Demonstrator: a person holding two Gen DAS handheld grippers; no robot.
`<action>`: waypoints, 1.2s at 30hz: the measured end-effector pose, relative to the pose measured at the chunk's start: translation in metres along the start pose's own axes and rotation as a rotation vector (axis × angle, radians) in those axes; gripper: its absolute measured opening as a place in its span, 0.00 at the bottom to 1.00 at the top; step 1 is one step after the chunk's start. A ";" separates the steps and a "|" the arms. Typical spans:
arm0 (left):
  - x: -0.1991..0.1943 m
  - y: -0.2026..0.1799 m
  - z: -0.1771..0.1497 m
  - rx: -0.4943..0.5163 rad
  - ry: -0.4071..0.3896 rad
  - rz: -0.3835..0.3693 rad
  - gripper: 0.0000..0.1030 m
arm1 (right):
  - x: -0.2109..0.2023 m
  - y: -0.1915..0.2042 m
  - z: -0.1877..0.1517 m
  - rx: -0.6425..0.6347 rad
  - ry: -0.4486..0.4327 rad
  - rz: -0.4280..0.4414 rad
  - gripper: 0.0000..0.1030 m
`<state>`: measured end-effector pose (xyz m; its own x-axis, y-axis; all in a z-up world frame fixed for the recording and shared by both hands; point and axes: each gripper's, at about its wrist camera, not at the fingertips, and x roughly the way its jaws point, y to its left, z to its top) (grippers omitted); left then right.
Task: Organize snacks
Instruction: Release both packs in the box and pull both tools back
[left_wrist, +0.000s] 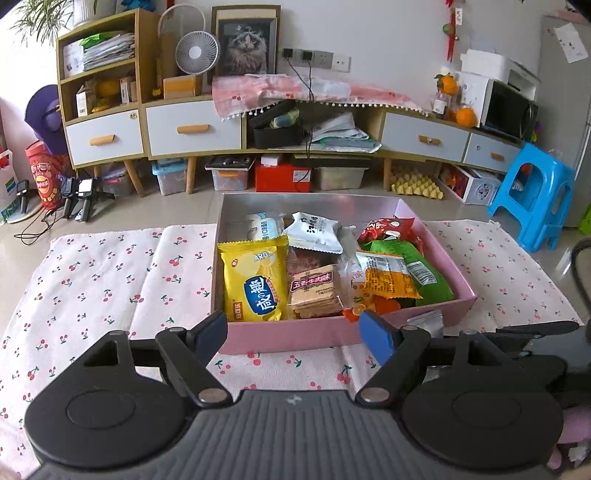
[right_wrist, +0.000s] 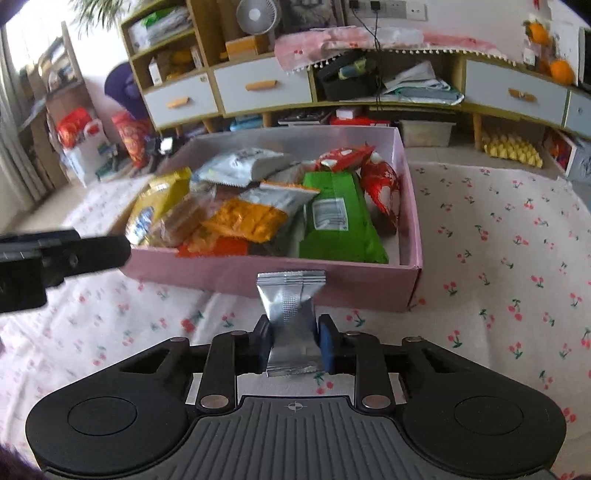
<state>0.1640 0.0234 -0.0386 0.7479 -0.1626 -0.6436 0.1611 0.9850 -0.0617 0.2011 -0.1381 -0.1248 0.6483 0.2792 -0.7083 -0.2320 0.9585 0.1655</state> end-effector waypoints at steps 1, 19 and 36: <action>-0.001 0.001 0.000 0.001 -0.004 0.002 0.74 | -0.004 -0.001 0.001 0.005 -0.006 0.010 0.23; -0.001 0.002 0.002 -0.054 0.005 -0.025 0.74 | -0.032 -0.027 0.048 0.098 -0.177 -0.179 0.23; 0.003 0.004 -0.002 -0.050 0.027 -0.018 0.75 | -0.012 -0.044 0.053 0.202 -0.179 -0.084 0.46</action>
<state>0.1656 0.0267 -0.0421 0.7272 -0.1793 -0.6626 0.1414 0.9837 -0.1110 0.2418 -0.1804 -0.0871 0.7813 0.1865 -0.5956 -0.0345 0.9658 0.2571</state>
